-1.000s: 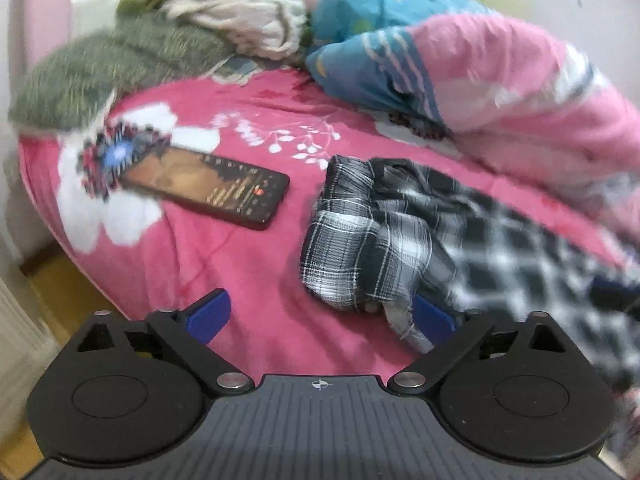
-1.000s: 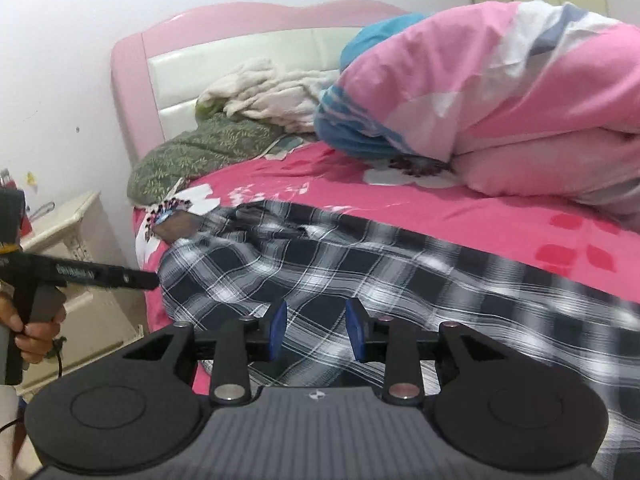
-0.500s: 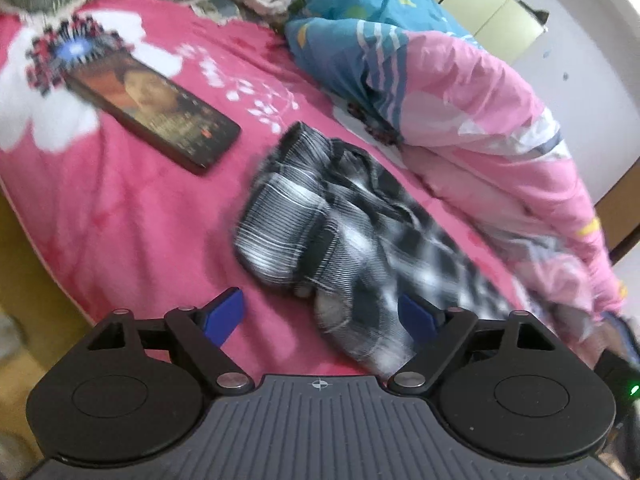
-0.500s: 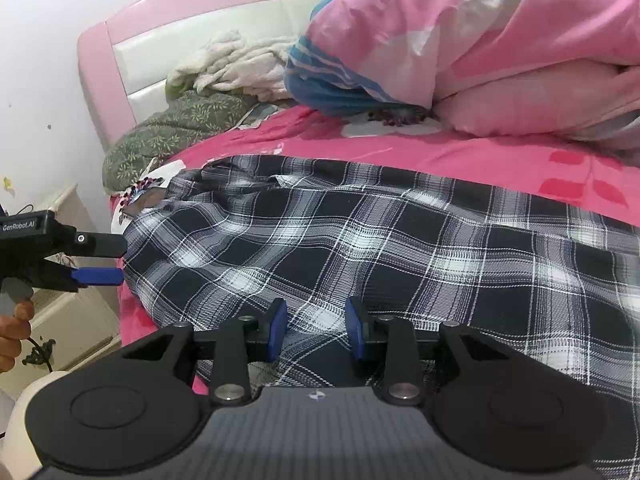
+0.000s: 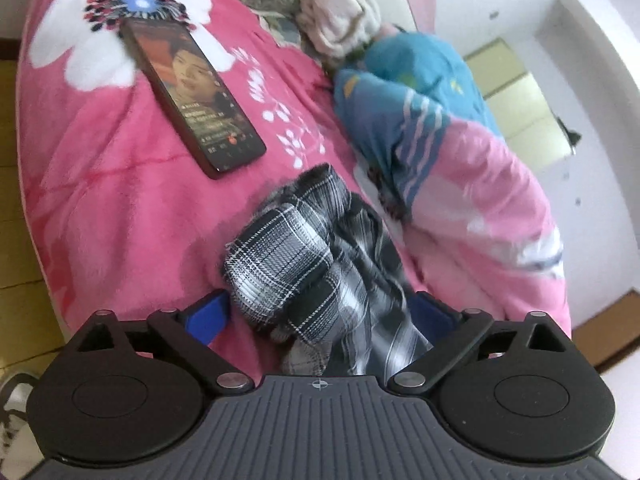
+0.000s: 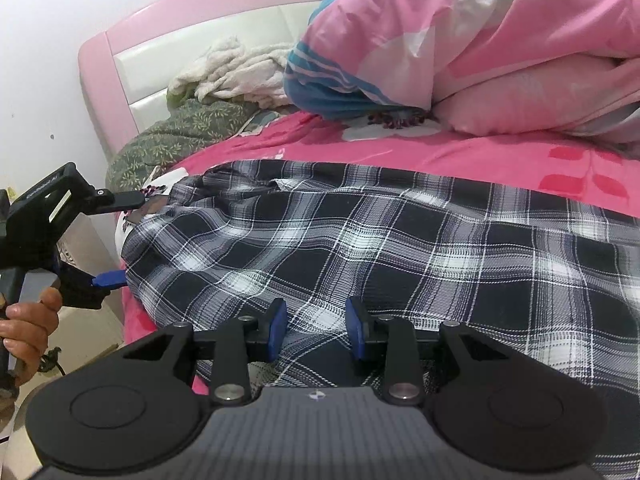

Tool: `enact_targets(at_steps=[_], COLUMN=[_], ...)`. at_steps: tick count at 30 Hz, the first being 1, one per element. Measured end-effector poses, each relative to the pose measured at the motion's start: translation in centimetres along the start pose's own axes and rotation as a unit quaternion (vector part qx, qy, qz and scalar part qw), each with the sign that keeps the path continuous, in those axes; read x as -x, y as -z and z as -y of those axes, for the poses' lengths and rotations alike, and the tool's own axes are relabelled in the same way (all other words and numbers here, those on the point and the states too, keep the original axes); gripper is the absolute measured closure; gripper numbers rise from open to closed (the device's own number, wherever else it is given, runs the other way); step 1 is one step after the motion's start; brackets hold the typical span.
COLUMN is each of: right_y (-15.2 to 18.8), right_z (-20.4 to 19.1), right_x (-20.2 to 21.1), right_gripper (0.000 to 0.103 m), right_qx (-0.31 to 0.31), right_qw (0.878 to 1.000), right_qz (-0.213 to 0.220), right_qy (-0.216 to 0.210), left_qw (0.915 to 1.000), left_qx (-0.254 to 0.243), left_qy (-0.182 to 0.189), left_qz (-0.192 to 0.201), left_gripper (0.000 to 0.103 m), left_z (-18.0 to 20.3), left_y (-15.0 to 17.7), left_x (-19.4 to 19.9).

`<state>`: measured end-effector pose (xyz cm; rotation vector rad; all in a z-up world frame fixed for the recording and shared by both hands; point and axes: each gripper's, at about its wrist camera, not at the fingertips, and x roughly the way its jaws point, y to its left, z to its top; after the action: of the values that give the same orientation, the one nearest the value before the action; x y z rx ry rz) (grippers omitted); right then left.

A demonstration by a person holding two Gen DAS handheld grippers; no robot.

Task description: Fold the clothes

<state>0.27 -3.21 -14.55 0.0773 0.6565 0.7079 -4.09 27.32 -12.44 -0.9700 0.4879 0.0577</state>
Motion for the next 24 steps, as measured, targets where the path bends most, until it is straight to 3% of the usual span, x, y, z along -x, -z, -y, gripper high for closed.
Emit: enact_targets(at_steps=[6,16,19,22,24], right_y=[0.0,0.2,0.2,0.2,0.2], right_z=[0.2,0.5,0.6,0.8,0.9], right_x=[-0.1,-0.1,-0.1,-0.1,-0.1], right_gripper=[0.069,0.067,0.067,0.067,0.067], right_qx=[-0.006,-0.016,-0.02,-0.025,-0.028], right_qw=[1.0,1.0,1.0,0.999,0.999], right_qz=[0.003,0.007,0.009,0.01,0.011], right_qy=[-0.005,-0.013,-0.016,-0.02,-0.021], left_qw=[0.9992,0.995,0.9932,0.991,0.9896], left_qx=[0.01,0.019,0.019,-0.002,-0.017], left_qy=[-0.016,-0.047,-0.061,-0.085,-0.095], left_qz=[0.035,0.086,0.097,0.104,0.107], left_gripper=[0.017,0.02,0.03,0.055,0.064], left_z=[0.2,0.7,0.9,1.3,1.6], left_y=[0.6,1.5,1.5,1.6,1.6], left_x=[0.1,-0.4,-0.5,-0.4,-0.4])
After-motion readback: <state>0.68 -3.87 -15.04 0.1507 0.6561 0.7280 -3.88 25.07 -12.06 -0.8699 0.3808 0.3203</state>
